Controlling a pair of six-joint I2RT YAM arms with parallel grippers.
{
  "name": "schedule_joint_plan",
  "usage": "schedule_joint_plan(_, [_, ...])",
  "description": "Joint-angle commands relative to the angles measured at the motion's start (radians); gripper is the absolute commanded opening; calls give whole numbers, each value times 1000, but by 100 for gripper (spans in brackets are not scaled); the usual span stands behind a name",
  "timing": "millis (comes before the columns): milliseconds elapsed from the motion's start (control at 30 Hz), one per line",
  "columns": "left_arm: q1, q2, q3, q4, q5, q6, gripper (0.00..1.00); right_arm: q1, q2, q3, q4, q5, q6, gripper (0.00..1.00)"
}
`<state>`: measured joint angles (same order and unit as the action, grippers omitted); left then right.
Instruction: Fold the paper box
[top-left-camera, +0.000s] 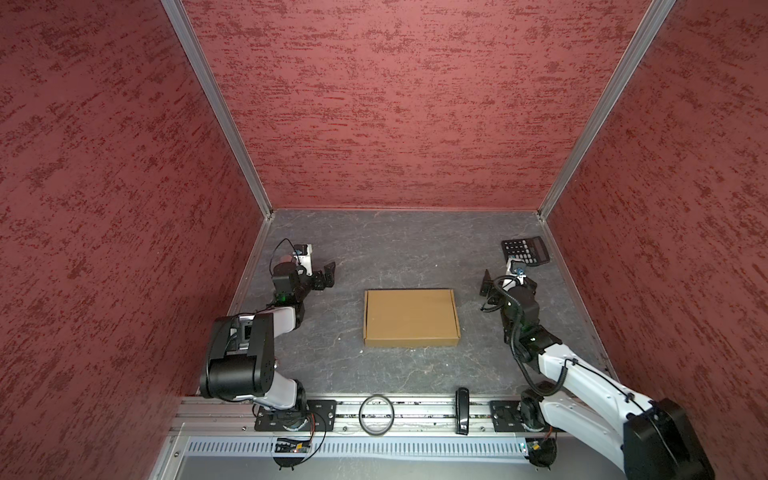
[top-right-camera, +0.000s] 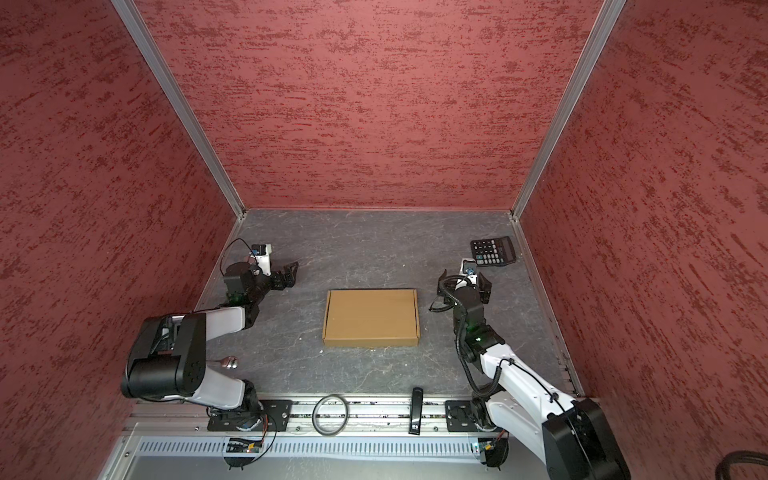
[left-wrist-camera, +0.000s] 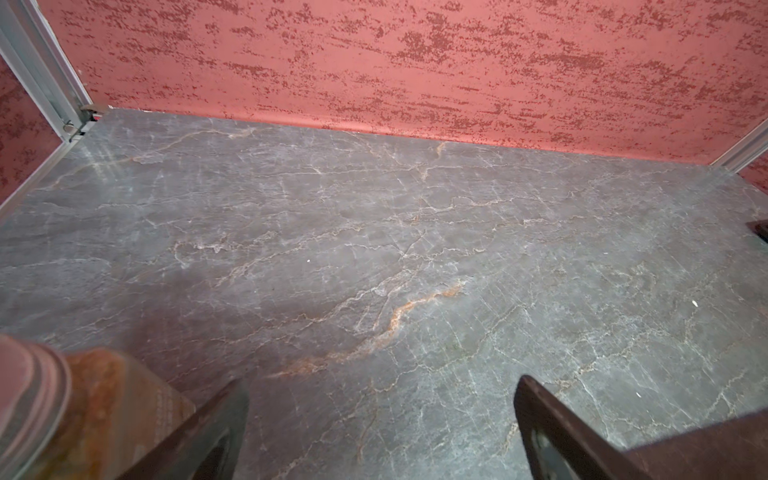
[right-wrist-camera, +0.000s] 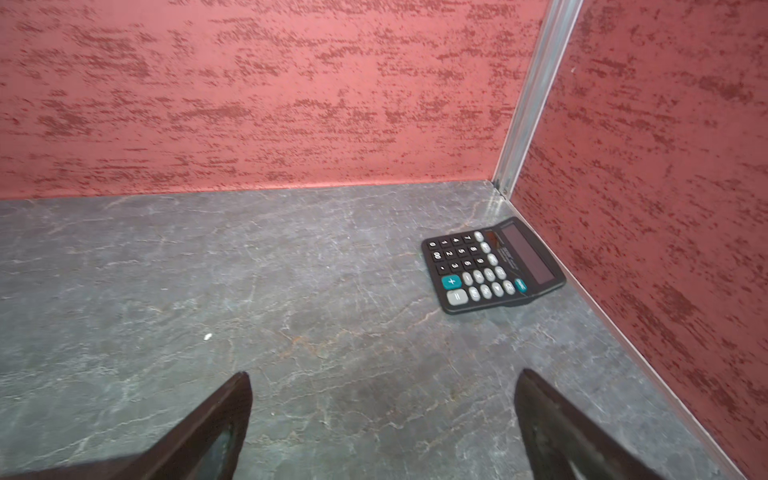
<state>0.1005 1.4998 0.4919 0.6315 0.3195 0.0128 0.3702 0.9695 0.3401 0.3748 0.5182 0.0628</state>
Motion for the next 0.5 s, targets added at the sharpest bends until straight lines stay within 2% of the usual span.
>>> schedule_joint_plan(0, [12, -1, -16, 57, 46, 15, 100, -25, 3, -7, 72, -28, -26, 99])
schedule_joint_plan(467, [21, -11, -57, 127, 82, 17, 100, -168, 98, -62, 312, -147, -85, 99])
